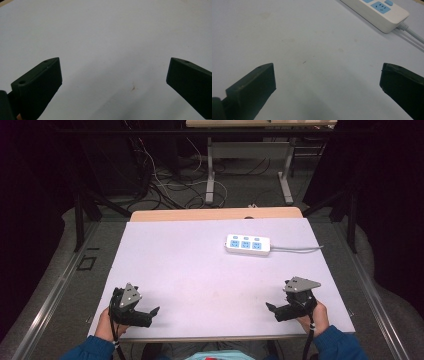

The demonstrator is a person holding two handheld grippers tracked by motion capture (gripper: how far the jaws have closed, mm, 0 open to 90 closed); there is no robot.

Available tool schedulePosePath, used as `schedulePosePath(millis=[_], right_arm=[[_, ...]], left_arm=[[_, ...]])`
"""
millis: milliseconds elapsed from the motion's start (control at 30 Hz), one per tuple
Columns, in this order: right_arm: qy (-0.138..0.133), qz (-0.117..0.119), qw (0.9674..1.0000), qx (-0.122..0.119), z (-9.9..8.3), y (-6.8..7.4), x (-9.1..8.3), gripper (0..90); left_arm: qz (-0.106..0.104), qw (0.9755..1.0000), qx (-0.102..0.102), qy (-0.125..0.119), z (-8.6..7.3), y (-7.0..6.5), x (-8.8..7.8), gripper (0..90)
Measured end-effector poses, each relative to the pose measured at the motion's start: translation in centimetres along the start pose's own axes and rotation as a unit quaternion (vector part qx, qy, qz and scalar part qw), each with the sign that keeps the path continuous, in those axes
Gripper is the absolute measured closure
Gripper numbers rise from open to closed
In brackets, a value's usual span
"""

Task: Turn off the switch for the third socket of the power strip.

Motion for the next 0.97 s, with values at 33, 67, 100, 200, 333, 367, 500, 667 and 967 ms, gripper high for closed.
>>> schedulePosePath(millis=[33,67,100,200,333,367,500,667,967], right_arm=[[-0.003,-0.003,1.0000,0.001,-0.10,0.01,0.00,0.0],[-0.002,-0.004,1.0000,0.002,-0.19,0.01,-0.05,0.0],[0.004,-0.001,1.0000,0.001,-0.28,0.00,-0.16,0.0],[0.000,-0.005,1.0000,0.004,-0.53,-0.05,-0.31,0.0],[0.004,-0.004,1.0000,0.003,-0.83,-0.05,-0.44,0.0],[-0.003,-0.006,1.0000,0.000,-0.89,-0.09,-0.35,0.0],[0.002,-0.007,1.0000,0.003,-1.07,-0.05,-0.52,0.0],[0.002,-0.007,1.0000,0.001,-1.09,0.05,-0.36,0.0],[0.001,-0.007,1.0000,0.000,-1.03,-0.12,-0.55,0.0]], left_arm=[[0.000,1.0000,0.000,0.000,0.00,0.00,0.00,0.1],[0.000,1.0000,0.000,0.000,0.00,0.00,0.00,0.2],[0.000,1.0000,0.000,0.000,0.00,0.00,0.00,0.1],[-0.001,1.0000,0.000,0.002,0.01,-0.01,0.00,0.2],[0.000,1.0000,0.000,0.002,0.01,0.01,-0.03,0.2],[0.000,1.0000,0.000,0.002,0.00,0.02,-0.02,0.1],[0.000,1.0000,0.001,0.004,0.01,0.01,-0.02,0.2],[0.000,1.0000,0.001,0.003,0.00,0.01,-0.02,0.2],[0.001,1.0000,0.001,0.005,0.02,0.06,0.04,0.2]])
Point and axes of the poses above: each handheld gripper's, and its own axes: x roughly forward along the jaws, z roughly out of its top, y roughly to its left, the point moved 2 cm from there along x, roughly forward along the jaws, and after that the axes turned 11 degrees about -z, right-handed, at the moved point
